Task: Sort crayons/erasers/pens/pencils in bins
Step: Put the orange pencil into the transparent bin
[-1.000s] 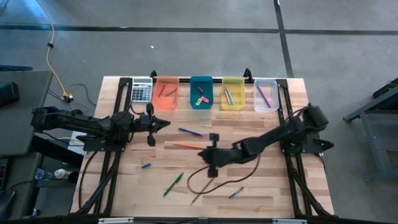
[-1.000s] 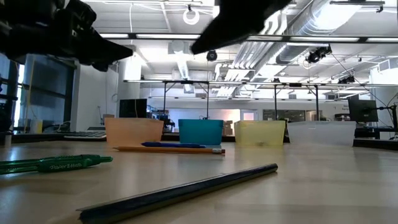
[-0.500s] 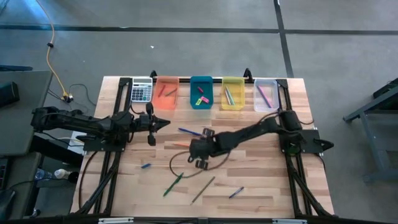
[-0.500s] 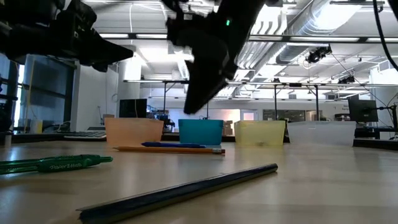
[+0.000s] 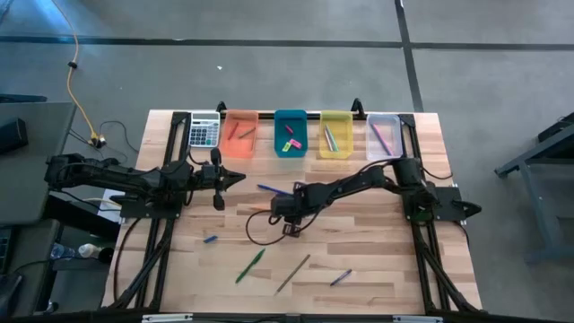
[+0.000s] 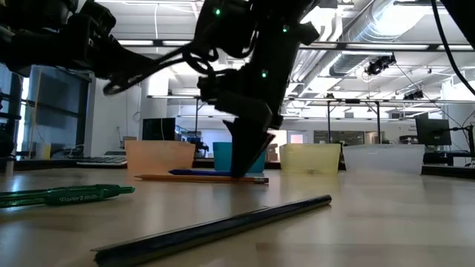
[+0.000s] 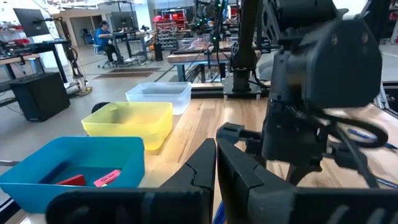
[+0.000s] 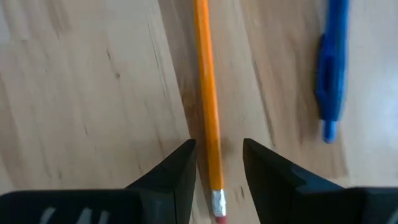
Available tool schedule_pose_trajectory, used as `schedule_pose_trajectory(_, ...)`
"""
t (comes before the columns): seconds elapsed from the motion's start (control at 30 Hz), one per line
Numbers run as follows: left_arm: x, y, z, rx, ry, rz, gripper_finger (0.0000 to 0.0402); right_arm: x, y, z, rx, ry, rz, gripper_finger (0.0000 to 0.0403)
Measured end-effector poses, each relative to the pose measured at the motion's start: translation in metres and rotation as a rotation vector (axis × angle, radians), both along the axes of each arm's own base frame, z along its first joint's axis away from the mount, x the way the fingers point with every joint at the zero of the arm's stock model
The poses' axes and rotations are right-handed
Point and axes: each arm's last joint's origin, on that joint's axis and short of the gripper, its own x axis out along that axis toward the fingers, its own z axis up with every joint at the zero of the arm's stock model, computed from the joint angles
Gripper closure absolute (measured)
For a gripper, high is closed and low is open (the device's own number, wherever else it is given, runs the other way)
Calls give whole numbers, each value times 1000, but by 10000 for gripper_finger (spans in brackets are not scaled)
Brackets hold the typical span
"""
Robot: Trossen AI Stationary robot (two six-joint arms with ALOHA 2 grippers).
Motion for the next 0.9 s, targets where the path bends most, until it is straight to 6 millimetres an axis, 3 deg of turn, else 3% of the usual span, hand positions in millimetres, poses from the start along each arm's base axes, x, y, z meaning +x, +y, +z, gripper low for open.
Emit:
schedule_pose_trajectory(0.2,0,0,0,0,-1,0,395,2,-4,-10,3,29,-1,293)
schedule_pose_trajectory(0.53,0,0,1,0,-8,-1,395,1,-5,-12,-3,44,39,394)
schedule_pose_trajectory(0.77,0,0,1,0,-9,-1,395,-10,-9,8,-23,74,31,382)
schedule_pose_trajectory(0.9,0,0,1,0,-9,-3,395,-20,-10,35,-29,68,-18,383)
